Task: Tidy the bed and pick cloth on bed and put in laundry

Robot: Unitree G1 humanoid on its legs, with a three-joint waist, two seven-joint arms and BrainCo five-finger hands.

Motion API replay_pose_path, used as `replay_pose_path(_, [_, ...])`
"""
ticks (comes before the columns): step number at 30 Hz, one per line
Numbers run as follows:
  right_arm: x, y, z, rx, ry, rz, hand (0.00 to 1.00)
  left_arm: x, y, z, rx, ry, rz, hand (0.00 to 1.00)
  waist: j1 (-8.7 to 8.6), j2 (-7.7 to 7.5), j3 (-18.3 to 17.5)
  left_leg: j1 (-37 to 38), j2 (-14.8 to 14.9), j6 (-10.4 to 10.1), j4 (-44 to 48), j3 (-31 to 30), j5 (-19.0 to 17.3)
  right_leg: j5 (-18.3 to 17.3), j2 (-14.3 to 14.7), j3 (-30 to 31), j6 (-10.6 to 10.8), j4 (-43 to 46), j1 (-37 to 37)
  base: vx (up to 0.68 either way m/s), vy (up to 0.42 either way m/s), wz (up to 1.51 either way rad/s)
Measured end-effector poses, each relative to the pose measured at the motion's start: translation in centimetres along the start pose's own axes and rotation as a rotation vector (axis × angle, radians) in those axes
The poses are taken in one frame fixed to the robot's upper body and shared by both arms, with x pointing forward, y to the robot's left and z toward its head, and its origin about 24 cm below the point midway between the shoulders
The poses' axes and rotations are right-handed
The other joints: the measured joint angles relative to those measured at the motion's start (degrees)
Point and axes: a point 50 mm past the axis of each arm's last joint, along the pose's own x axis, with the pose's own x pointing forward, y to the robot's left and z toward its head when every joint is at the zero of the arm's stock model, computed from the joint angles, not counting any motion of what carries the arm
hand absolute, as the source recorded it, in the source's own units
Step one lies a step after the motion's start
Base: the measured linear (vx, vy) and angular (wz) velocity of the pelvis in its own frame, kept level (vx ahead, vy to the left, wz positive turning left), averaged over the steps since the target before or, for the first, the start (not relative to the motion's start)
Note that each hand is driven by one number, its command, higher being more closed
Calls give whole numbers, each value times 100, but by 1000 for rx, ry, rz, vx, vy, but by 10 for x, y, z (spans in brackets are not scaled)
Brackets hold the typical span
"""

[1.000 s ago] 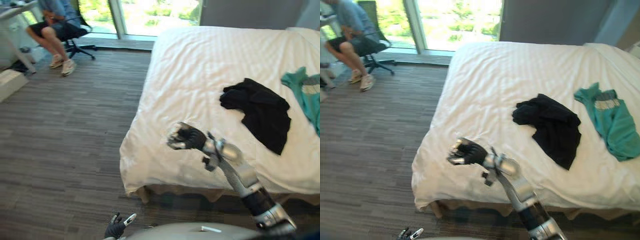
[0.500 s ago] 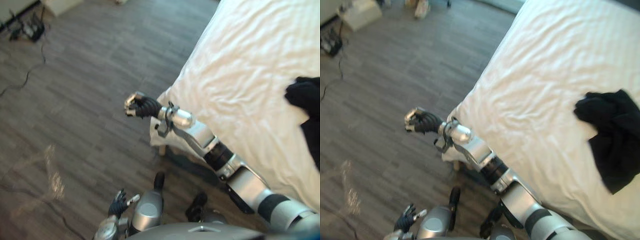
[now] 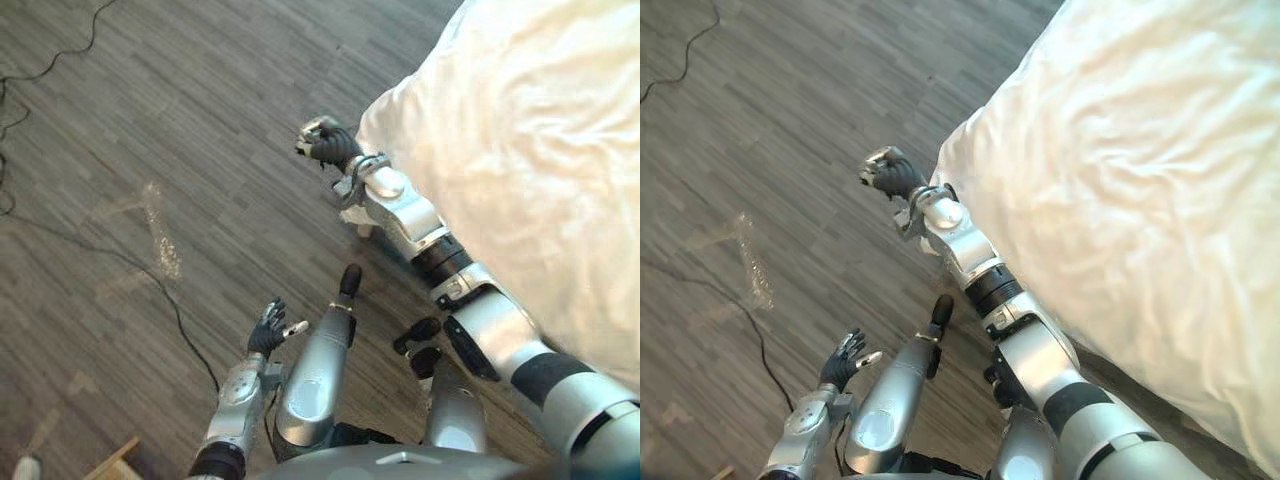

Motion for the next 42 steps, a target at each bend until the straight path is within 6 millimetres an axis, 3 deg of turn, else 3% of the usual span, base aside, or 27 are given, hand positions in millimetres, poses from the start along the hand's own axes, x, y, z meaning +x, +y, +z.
replay_pose_path(5, [-4,-18,-24,-4,93,-88,100,14,-21,20,-39,-87,-41,0,-19,66,41,-544,97,-54,369,79,-114,-174,-78,35,-139,450,-527,-69,-44,-1])
replay_pose_path(7, [-6,-24,-36,-14,143,-132,100,24,-28,37,-86,-151,-50,0,-24,69,42,-856,265,-54,509,299,-113,-217,-72,41,-209,603,-821,-64,-84,-1])
replay_pose_path(11, [-12,-36,-59,-17,243,-223,100,35,-34,57,-172,-232,-29,0,-23,69,42,-1294,429,-53,722,473,-113,-259,-60,63,-279,751,-1241,-33,-45,-4])
replay_pose_path(15, [-25,-65,-71,57,292,-354,100,41,-33,69,-230,-275,28,0,-136,72,44,-1784,603,-30,1000,547,-115,-258,9,75,-328,887,-1651,6,-14,-9])
replay_pose_path(20, [-23,-58,-60,290,155,-346,100,45,-27,75,-293,-297,98,0,-303,72,43,-2076,830,-24,1156,914,-134,-252,23,287,-401,1032,-2099,4,-31,-21])
replay_pose_path(23, [-36,-58,-70,410,75,-351,100,45,-21,73,-334,-293,150,0,-480,60,48,-2160,934,36,1307,1050,-174,-256,29,341,-409,1110,-2179,7,-21,-11])
replay_pose_path(24, [-47,-62,-84,474,59,-382,100,44,-19,73,-340,-294,163,0,-525,43,47,-2116,964,50,1354,1135,-220,-244,29,421,-398,1124,-2179,7,4,-18])
replay_pose_path(26, [-56,-65,-93,537,26,-406,100,44,-18,73,-344,-293,174,0,-611,25,51,-2061,977,50,1383,1212,-260,-221,28,505,-385,1126,-2173,6,10,-19])
replay_pose_path(29, [-80,-65,-122,718,-9,-499,100,43,-16,69,-343,-276,196,0,-839,-129,102,-1749,1011,81,1356,1412,-332,-158,49,653,-318,1027,-1980,21,9,-27])
replay_pose_path(31, [-117,-63,-165,831,63,-610,100,41,-16,65,-334,-259,205,0,-944,-338,99,-1283,1052,77,1179,1609,-359,-62,161,813,-240,770,-1634,51,-7,-37])
replay_pose_path(36, [-192,-34,-230,958,234,-759,100,35,-21,44,-271,-162,185,0,-1151,-616,23,-229,1103,22,644,1995,-367,221,434,1082,-185,56,-814,72,-3,-39])
replay_pose_path(40, [-230,-21,-253,1013,310,-868,100,32,-21,26,-182,-71,148,0,-1295,-782,-105,626,1070,-71,98,2265,-309,373,630,1275,-52,-534,-156,111,12,-37])
replay_pose_path(42, [-253,-20,-265,1038,360,-977,100,25,-15,8,-113,26,138,0,-1438,-867,-389,1196,961,-62,-360,2333,-134,570,756,1326,-11,-1015,349,191,26,-21])
